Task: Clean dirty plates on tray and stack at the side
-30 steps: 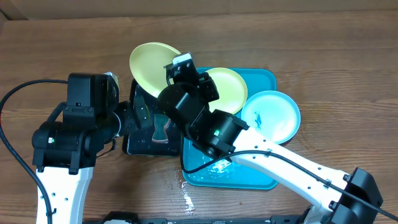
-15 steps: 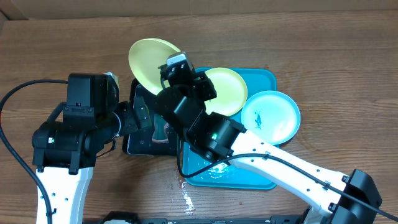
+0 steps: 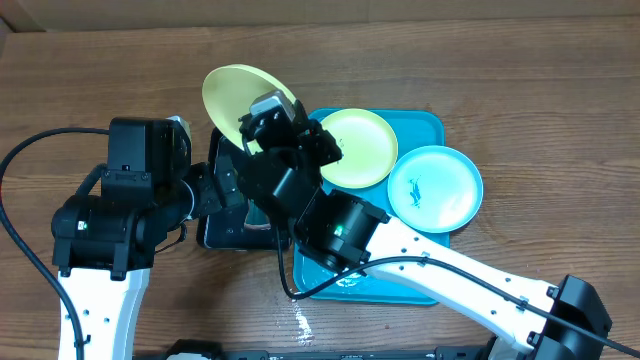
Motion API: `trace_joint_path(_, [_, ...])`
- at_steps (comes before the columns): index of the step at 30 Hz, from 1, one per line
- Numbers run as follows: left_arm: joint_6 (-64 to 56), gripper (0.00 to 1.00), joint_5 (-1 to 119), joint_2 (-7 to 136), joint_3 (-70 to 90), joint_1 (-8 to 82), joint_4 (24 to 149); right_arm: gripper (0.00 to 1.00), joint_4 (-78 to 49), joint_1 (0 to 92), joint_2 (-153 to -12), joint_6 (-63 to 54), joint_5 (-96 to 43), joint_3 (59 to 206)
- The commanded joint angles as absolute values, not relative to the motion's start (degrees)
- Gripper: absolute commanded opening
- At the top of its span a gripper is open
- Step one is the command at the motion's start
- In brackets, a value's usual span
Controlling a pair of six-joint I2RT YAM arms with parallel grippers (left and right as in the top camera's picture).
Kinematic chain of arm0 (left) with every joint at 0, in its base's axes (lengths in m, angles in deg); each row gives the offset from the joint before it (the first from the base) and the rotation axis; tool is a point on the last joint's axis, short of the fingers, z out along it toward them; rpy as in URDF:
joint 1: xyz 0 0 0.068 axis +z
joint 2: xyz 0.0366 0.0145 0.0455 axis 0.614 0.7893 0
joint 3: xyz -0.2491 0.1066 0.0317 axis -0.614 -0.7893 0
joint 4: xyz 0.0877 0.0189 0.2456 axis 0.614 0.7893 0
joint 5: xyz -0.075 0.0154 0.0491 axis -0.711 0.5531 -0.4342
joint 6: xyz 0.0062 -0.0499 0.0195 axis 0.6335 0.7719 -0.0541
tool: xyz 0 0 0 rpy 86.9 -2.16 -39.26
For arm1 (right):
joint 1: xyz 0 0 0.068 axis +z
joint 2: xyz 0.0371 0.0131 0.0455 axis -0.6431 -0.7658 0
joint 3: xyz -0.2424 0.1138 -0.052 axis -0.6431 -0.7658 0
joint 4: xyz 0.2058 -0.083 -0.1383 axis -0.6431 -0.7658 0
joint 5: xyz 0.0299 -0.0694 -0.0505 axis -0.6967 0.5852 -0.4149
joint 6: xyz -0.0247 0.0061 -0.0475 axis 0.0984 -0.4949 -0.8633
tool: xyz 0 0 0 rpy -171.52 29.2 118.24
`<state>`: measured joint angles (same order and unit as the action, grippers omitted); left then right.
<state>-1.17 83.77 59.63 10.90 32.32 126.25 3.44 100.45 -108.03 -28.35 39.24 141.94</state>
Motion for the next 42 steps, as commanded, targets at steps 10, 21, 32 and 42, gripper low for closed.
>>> trace_joint_path(10, [-1.35,1.00,84.19,58.67,11.56,32.62,126.18,0.04,4.44,101.17,-107.83,-30.97,42.72,143.40])
trace_joint_path(21, [-1.35,1.00,84.19,58.67,11.56,32.62,126.18,0.04,7.30,101.21,-107.83,-34.01,43.79,143.40])
trace_joint_path(32, [-1.35,1.00,84.19,58.67,11.56,32.62,126.18,0.04,10.43,101.96,-108.57,-37.94,44.82,143.36])
trace_joint_path(42, [-1.35,1.00,84.19,58.67,11.56,32.62,126.38,0.04,13.91,103.44,-108.55,-43.73,47.13,143.36])
